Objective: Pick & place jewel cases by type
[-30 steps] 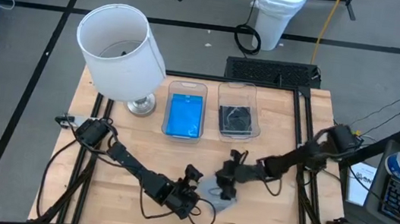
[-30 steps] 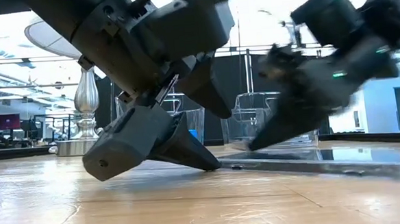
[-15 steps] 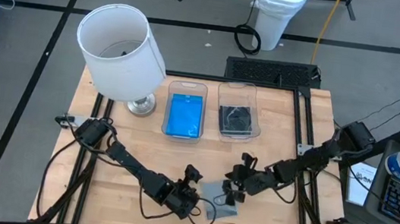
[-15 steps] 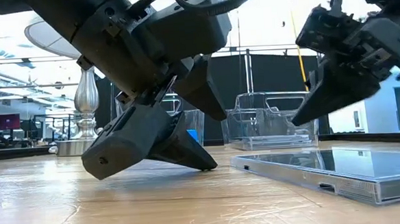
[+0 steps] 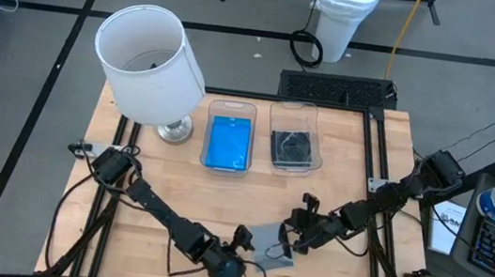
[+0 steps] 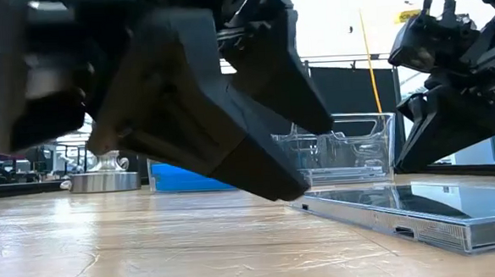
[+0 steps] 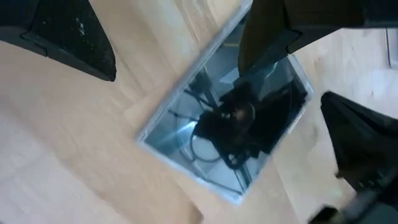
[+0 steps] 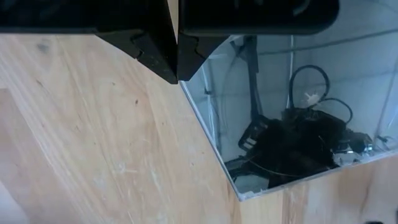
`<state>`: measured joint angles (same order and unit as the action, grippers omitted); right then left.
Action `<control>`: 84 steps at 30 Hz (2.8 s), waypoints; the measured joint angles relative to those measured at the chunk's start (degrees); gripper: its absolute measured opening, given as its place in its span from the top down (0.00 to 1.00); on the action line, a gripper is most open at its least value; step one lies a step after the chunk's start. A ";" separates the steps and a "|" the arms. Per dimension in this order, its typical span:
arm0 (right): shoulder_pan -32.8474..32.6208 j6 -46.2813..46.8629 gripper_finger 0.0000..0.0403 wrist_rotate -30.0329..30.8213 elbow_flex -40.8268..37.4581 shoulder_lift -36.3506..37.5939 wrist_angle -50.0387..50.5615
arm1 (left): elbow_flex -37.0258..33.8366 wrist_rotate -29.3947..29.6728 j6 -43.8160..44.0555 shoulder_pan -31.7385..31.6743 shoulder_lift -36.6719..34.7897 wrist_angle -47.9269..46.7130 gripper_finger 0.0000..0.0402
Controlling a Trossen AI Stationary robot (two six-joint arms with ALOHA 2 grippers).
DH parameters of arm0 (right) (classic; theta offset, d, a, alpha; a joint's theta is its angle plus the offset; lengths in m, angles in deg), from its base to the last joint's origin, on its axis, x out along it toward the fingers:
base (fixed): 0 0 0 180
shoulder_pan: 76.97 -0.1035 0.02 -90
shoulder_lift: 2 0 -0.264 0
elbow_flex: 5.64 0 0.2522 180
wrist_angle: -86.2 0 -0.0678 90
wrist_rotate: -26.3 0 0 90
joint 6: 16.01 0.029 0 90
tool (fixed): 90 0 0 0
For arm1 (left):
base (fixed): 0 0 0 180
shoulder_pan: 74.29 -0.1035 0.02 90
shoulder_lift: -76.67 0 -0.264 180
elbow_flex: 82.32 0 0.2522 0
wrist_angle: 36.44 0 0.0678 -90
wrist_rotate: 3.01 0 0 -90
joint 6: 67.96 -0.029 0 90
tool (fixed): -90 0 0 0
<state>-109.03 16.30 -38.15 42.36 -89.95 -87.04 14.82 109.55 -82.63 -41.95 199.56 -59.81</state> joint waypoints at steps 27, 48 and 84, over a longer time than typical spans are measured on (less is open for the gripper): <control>-4.97 3.27 1.00 -2.14 0.64 0.74 8.00 | 0.17 -0.66 -0.65 -1.84 5.46 15.90 0.02; -16.28 19.37 1.00 -18.01 6.75 -2.36 14.01 | 0.20 -0.06 -0.40 -2.40 5.44 14.37 0.02; -8.98 4.97 1.00 -12.18 0.85 -7.63 -4.18 | 0.22 0.31 -0.04 -5.86 5.29 11.00 0.02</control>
<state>-118.01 21.27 -50.32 43.21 -97.57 -91.22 15.03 109.86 -82.67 -47.81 204.85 -48.81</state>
